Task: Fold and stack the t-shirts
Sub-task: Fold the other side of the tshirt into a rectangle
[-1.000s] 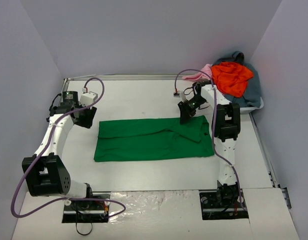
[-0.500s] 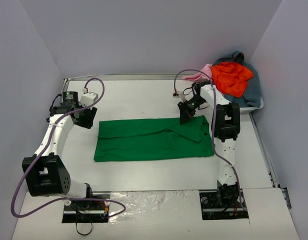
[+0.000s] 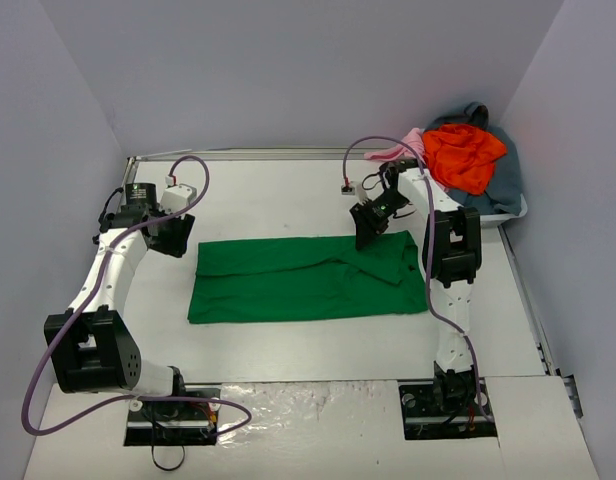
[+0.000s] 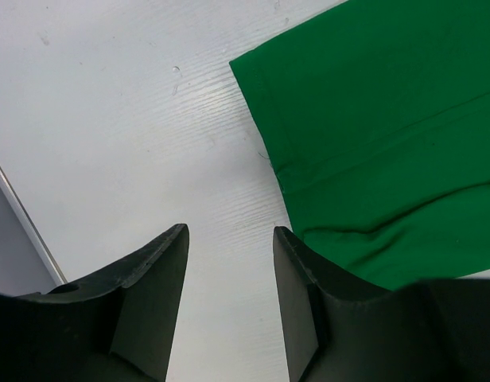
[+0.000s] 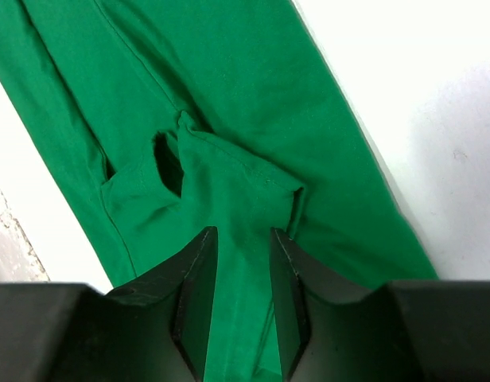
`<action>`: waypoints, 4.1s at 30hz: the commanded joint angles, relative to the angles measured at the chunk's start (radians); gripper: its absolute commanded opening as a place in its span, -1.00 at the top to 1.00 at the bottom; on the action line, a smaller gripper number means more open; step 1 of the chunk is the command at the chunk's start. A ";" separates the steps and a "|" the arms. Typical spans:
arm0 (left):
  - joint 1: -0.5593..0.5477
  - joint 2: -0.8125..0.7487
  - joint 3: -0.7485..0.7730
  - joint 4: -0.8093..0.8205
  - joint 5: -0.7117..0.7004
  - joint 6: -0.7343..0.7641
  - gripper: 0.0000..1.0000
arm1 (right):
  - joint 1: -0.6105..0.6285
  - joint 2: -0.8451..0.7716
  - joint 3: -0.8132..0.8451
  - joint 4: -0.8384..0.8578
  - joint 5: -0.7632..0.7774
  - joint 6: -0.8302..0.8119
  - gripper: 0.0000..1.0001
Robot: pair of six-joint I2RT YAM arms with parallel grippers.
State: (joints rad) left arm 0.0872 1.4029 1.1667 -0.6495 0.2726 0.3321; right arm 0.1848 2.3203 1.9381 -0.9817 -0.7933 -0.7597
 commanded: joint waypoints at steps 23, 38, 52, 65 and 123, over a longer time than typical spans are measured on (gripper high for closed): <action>0.008 -0.007 0.011 -0.015 0.017 -0.002 0.09 | 0.001 0.047 0.045 -0.049 0.025 -0.003 0.24; 0.008 -0.008 0.011 -0.018 0.025 -0.002 0.09 | 0.005 0.025 0.015 -0.043 0.025 -0.003 1.00; 0.008 -0.044 0.008 -0.021 0.043 -0.001 0.09 | 0.041 -0.108 -0.067 -0.043 0.035 0.007 1.00; 0.008 -0.051 0.008 -0.024 0.070 0.001 0.09 | 0.071 -0.190 -0.163 -0.041 0.042 0.011 1.00; 0.008 -0.065 0.028 -0.059 0.112 0.038 0.09 | 0.286 -0.354 -0.372 0.002 0.104 0.080 0.26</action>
State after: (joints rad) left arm 0.0872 1.3777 1.1484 -0.6666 0.3672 0.3416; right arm 0.4683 2.0937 1.5650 -0.9253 -0.7006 -0.6983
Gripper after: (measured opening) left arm 0.458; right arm 0.364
